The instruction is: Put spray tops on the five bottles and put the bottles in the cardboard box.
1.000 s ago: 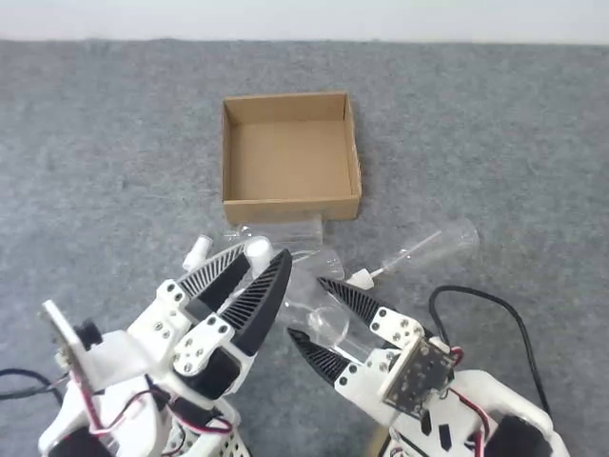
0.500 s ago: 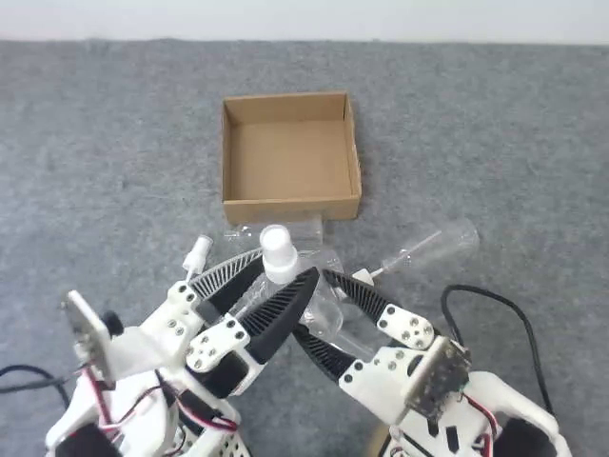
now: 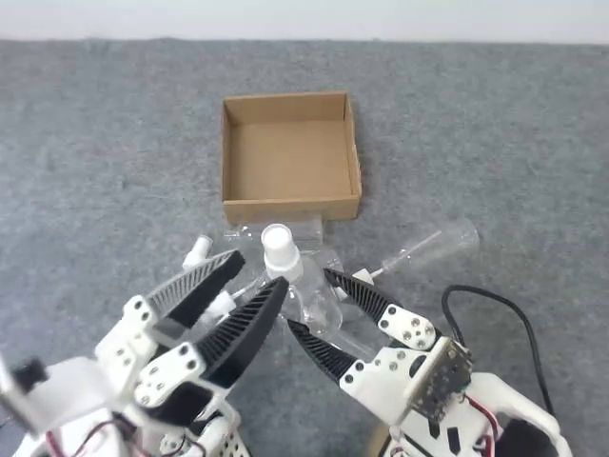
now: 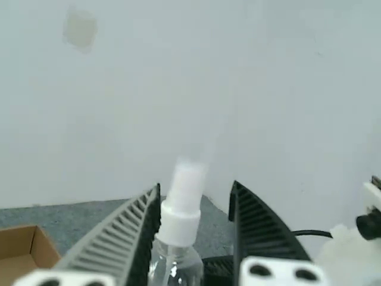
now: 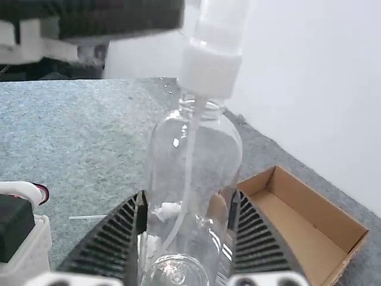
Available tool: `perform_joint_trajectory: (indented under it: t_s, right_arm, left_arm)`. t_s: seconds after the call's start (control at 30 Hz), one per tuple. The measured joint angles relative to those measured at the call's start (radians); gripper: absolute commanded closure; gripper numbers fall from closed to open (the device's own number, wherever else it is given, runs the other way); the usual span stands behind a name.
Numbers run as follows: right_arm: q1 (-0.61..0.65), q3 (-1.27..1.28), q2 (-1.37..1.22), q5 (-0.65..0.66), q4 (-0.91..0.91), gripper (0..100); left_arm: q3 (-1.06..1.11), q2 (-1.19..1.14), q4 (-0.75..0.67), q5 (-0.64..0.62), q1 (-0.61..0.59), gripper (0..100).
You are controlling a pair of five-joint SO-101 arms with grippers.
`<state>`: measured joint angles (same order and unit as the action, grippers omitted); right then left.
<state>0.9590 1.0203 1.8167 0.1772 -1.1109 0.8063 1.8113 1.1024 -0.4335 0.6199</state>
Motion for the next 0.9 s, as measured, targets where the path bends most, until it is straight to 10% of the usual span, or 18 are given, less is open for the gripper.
perform_joint_trajectory:
  t_s: [0.9]
  right_arm:
    - [-0.04, 0.0, 0.0, 0.0, 0.0, 97.2]
  left_arm:
    - [-0.003, 0.0, 0.002, -0.173, -0.454, 82]
